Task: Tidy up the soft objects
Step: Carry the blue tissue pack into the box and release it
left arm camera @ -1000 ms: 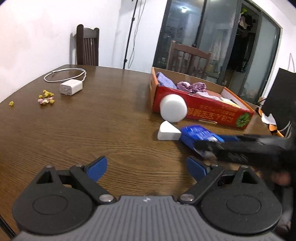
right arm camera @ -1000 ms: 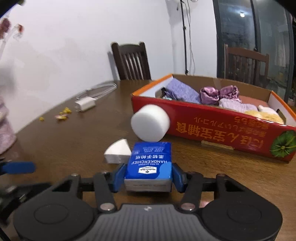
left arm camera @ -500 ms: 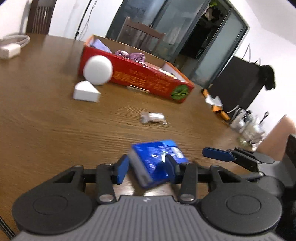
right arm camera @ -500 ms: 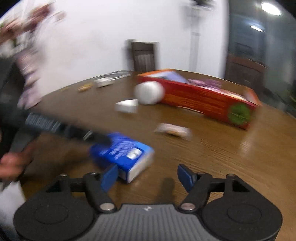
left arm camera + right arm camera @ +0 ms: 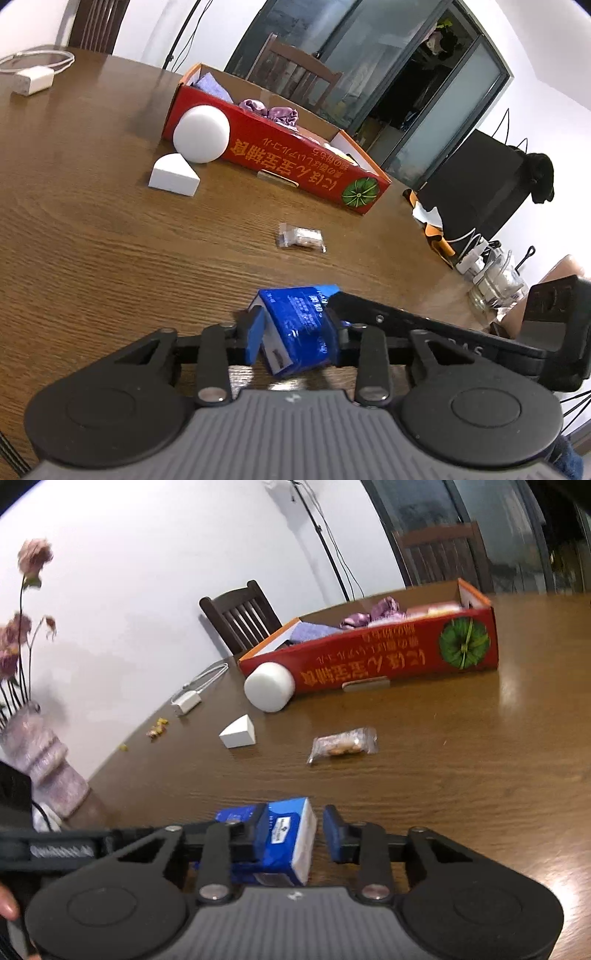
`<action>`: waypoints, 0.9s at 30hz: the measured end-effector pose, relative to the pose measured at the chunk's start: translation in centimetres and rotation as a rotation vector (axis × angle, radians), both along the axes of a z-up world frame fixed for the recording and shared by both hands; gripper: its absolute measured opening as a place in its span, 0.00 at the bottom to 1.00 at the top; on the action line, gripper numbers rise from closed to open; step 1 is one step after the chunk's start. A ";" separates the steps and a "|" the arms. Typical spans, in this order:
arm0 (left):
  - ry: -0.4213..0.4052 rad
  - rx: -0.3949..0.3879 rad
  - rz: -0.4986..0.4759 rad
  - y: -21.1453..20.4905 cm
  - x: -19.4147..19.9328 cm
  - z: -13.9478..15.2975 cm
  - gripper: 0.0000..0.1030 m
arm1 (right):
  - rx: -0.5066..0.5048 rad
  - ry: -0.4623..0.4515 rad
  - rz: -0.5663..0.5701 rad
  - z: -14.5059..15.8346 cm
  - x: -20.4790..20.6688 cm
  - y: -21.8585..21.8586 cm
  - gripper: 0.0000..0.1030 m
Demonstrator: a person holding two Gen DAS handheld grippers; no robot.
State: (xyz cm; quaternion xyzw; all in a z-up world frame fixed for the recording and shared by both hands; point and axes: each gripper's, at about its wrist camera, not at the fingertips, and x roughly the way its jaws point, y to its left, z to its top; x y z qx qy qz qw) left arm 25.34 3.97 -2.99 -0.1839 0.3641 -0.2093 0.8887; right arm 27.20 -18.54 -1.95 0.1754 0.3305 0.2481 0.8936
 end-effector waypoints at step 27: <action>-0.021 0.065 -0.024 -3.4 27.5 5.8 0.29 | -0.088 0.043 -0.054 6.3 27.0 -1.7 0.24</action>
